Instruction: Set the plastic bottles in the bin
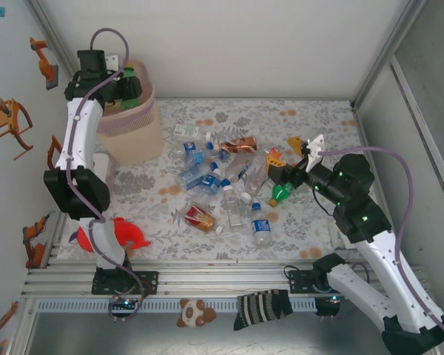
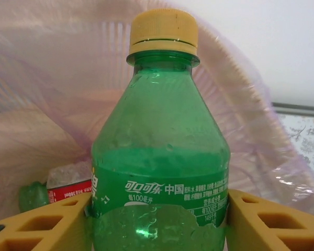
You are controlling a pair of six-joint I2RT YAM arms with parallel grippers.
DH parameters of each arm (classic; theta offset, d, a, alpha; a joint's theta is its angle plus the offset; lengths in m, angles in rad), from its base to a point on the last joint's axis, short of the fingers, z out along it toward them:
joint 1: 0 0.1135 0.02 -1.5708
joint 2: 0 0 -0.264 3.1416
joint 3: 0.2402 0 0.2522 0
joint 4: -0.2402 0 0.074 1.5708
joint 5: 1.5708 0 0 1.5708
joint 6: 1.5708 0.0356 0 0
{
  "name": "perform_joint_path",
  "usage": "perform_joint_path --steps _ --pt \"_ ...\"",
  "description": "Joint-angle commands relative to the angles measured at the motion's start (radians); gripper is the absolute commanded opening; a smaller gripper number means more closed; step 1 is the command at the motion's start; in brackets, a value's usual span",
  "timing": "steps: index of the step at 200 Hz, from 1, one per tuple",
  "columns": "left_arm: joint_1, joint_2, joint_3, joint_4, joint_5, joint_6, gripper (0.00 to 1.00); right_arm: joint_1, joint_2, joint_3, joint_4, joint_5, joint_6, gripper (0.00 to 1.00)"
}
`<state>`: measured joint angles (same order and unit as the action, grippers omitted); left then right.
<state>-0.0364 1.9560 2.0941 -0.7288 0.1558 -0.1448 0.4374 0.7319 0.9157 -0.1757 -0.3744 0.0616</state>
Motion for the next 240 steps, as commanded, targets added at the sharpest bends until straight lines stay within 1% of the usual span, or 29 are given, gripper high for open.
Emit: perform_joint_path --steps 1,22,52,103,129,143,172,208,240 --pt "0.007 0.035 0.013 -0.027 0.018 -0.08 0.6 0.004 -0.016 0.028 0.004 0.009 -0.013 0.83" --pt "0.007 0.055 -0.008 -0.025 0.013 -0.118 0.6 0.004 -0.017 0.028 0.002 0.009 -0.013 0.83" --pt "0.007 0.082 -0.032 -0.03 -0.023 -0.174 0.59 0.004 -0.026 0.023 -0.004 0.013 -0.013 0.83" --pt "0.007 0.13 -0.075 -0.051 -0.05 -0.215 0.58 0.004 -0.033 0.013 -0.004 0.018 -0.009 0.83" --pt "0.006 0.158 -0.098 -0.05 -0.038 -0.225 0.58 0.004 -0.032 0.011 -0.002 0.017 -0.008 0.83" --pt "0.006 0.173 -0.109 -0.048 -0.039 -0.228 0.59 0.004 -0.032 0.011 -0.003 0.018 -0.008 0.83" --pt "0.006 0.189 -0.138 -0.034 -0.05 -0.235 0.64 0.004 -0.031 0.009 -0.006 0.02 -0.006 0.83" --pt "0.006 0.161 -0.151 -0.02 -0.063 -0.241 0.67 0.004 -0.032 0.017 -0.015 0.025 -0.005 0.83" --pt "0.007 0.096 -0.153 -0.016 -0.15 -0.23 0.68 0.004 -0.032 0.02 -0.018 0.028 -0.008 0.83"
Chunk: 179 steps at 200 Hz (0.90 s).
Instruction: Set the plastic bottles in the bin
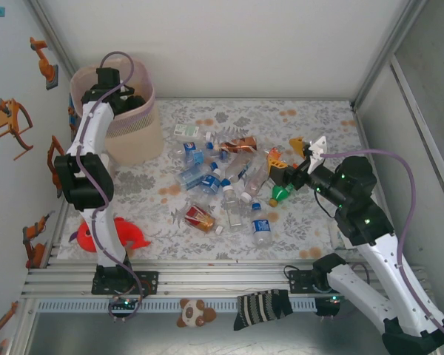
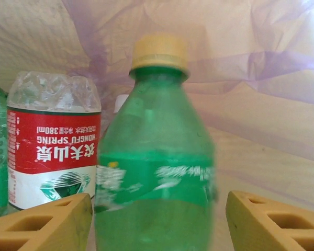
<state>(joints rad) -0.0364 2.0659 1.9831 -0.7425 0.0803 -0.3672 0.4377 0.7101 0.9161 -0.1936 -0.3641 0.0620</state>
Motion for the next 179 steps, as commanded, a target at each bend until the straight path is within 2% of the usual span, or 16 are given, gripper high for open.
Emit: perform_joint_path --steps 1,59,127,179 --pt "0.007 -0.015 -0.041 -0.002 -0.077 -0.007 0.68 0.004 -0.01 0.02 0.0 0.017 -0.007 0.83" --pt "0.016 -0.068 -0.037 -0.02 -0.16 0.031 0.69 0.004 -0.005 0.021 0.009 0.01 -0.006 0.83" --pt "0.022 -0.018 -0.053 -0.042 -0.132 0.03 0.68 0.004 0.006 0.034 0.002 0.007 -0.008 0.83" --pt "0.023 -0.075 -0.011 -0.036 -0.122 0.033 0.78 0.004 0.015 0.043 0.001 0.008 -0.003 0.83"
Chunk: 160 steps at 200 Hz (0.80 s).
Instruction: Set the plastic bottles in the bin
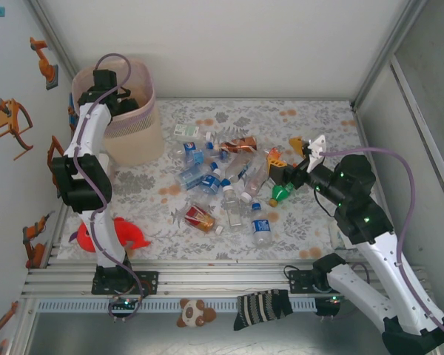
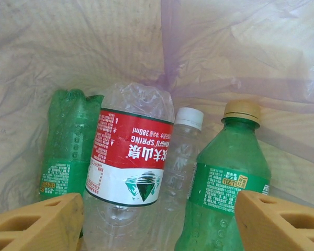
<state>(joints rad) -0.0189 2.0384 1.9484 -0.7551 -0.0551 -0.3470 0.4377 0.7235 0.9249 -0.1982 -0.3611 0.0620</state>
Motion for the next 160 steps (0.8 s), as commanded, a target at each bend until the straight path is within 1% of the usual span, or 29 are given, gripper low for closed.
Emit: perform_joint_path --steps 1,49,104,128,160 --pt "0.005 -0.049 0.024 -0.023 0.014 0.012 0.78 0.004 0.003 0.035 0.006 0.005 -0.003 0.83" --pt "0.005 -0.133 0.043 -0.019 0.046 0.01 0.8 0.004 0.03 0.054 -0.002 0.032 0.024 0.83" --pt "0.005 -0.256 0.013 0.004 0.077 0.019 0.8 0.004 0.09 0.109 -0.057 0.092 0.058 0.83" --pt "0.005 -0.318 -0.006 0.032 0.127 0.028 0.8 0.004 0.126 0.133 -0.088 0.133 0.078 0.83" --pt "0.002 -0.426 -0.068 0.12 0.237 0.048 0.78 0.0 0.18 0.173 -0.146 0.21 0.108 0.84"
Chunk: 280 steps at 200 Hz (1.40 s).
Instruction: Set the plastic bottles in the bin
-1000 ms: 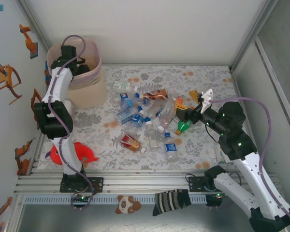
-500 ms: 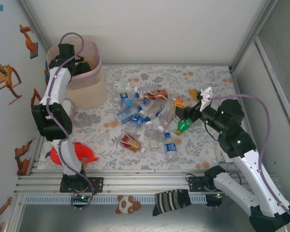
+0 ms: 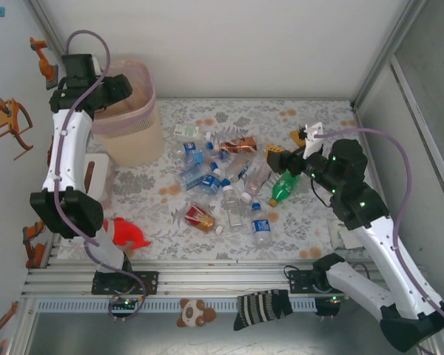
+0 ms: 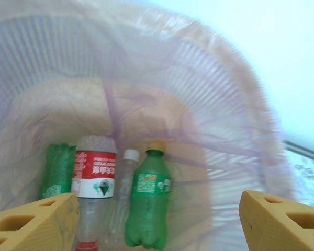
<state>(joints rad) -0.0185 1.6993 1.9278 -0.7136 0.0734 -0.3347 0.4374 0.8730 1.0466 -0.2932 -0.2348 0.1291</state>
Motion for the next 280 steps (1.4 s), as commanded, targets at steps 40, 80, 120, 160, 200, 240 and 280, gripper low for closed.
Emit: perform_joint_path --steps 40,80,120,160,200,240,280 --pt "-0.031 -0.253 -0.222 0.272 0.299 0.046 0.76 -0.043 0.103 0.087 -0.12 0.129 0.116 0.84" --pt "-0.168 -0.39 -0.387 0.374 0.331 0.125 0.76 -0.152 0.196 0.092 -0.175 0.078 0.223 0.83" --pt "-0.324 -0.457 -0.529 0.42 0.307 0.174 0.75 -0.254 0.291 0.052 -0.196 0.027 0.348 0.81" --pt "-0.415 -0.476 -0.645 0.458 0.25 0.166 0.75 -0.259 0.367 0.022 -0.242 0.065 0.421 0.79" --pt "-0.435 -0.465 -0.707 0.469 0.221 0.138 0.73 -0.259 0.393 -0.027 -0.218 0.038 0.45 0.78" --pt "-0.443 -0.454 -0.733 0.476 0.221 0.15 0.73 -0.259 0.39 -0.041 -0.268 0.129 0.468 0.77" --pt "-0.442 -0.443 -0.744 0.503 0.159 0.136 0.74 -0.259 0.43 -0.034 -0.304 0.14 0.515 0.77"
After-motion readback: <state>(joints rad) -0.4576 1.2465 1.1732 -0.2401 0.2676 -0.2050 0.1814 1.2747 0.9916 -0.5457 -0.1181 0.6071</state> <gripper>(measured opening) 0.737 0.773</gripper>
